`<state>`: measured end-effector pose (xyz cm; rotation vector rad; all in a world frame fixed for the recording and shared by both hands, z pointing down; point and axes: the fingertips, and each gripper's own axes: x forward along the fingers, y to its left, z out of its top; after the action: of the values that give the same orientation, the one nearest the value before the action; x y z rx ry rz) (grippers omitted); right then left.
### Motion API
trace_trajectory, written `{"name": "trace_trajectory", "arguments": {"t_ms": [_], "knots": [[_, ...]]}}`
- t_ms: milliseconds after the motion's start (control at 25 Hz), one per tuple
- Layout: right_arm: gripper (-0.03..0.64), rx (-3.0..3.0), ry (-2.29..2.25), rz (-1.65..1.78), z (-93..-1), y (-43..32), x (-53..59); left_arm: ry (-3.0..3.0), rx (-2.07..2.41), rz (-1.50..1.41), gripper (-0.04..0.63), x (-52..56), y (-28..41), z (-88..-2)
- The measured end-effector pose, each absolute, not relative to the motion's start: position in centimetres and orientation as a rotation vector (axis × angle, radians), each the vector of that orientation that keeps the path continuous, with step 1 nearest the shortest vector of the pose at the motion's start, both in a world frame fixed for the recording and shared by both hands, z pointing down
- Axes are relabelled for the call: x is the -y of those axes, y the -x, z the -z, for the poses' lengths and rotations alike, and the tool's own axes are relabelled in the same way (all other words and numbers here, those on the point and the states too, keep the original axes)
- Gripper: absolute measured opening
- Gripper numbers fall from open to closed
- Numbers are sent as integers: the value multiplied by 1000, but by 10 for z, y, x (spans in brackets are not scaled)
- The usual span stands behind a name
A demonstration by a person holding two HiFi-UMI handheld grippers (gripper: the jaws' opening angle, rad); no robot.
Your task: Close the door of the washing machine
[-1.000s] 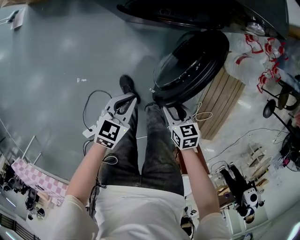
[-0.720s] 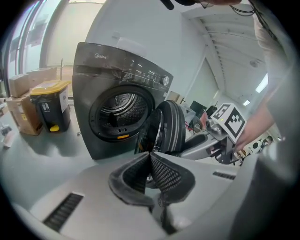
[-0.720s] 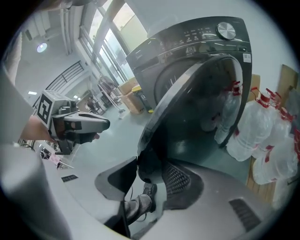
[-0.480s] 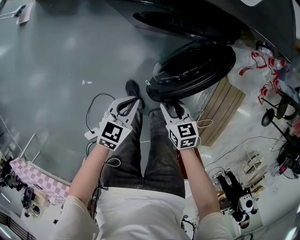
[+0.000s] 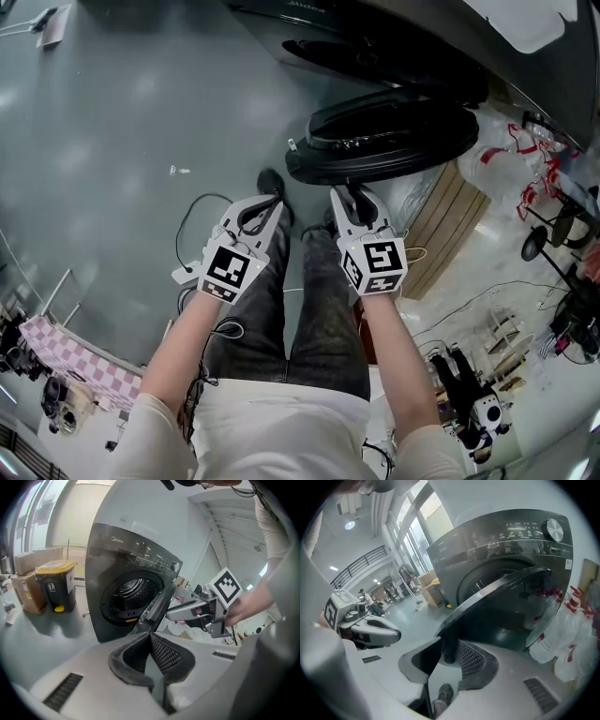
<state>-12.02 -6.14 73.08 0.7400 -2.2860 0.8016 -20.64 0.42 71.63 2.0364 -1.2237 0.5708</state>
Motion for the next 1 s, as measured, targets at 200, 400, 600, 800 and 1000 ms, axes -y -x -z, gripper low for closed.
{"name": "trace_trajectory", "arguments": {"t_ms": [200, 400, 600, 800, 1000], "knots": [[115, 2308, -829, -822, -724, 141, 90, -2025, 1252, -551, 8, 6, 225, -718], [98, 2321, -871, -796, -723, 161, 115, -1990, 1289, -509, 8, 18, 252, -721], [87, 2350, -903, -761, -720, 177, 145, -1978, 1319, -496, 9, 31, 273, -722], [87, 2330, -968, -811, -717, 190, 168, -1978, 1311, -498, 9, 38, 284, -725], [83, 2360, -999, -782, -709, 204, 191, -1986, 1327, -478, 9, 54, 291, -717]]}}
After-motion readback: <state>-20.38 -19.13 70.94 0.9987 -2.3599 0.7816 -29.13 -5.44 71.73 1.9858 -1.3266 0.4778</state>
